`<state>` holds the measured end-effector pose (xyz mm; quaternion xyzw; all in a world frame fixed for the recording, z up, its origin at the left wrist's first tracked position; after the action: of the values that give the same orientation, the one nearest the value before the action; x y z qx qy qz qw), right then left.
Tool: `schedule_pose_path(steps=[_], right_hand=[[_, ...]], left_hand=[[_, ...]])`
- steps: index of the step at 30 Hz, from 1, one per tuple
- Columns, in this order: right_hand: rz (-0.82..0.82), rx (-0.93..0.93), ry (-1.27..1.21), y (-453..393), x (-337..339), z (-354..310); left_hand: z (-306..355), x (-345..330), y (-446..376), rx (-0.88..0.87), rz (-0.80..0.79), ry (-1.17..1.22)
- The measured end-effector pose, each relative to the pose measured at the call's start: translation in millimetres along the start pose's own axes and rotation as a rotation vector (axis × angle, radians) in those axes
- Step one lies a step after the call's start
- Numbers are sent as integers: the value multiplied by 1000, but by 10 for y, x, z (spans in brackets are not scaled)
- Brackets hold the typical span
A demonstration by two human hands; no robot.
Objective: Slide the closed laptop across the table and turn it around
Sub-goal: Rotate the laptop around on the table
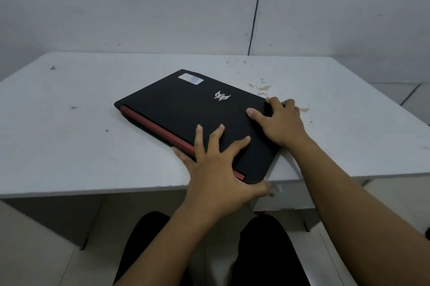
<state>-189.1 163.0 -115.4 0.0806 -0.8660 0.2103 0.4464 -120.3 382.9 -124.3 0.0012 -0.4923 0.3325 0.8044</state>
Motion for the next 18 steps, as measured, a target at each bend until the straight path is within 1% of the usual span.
schedule_pose_path(steps=[5, 8, 13, 18], right_hand=[[-22, 19, 51, 0, -42, -48], [-12, 14, 148, 30, -18, -66], [33, -43, 343, 263, 62, -39], [95, -26, 326, 581, 136, 23]], left_hand=[[-54, -2, 4, -2, 37, 30], [-64, 30, -24, -15, 16, 35], [-333, 251, -132, -130, -152, 93], [-596, 501, -344, -202, -318, 149]])
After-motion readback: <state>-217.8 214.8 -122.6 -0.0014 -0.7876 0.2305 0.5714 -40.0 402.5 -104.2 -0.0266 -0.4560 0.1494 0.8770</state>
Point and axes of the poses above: each hand's wrist, its own y-axis away from the middle knuckle, its own x-axis out of the back of the hand, z = x × y, the point moved 2 cm from there along -y, towards the middle knuckle, and after that the axes turned 12 degrees about z, right-handed, at the moved point
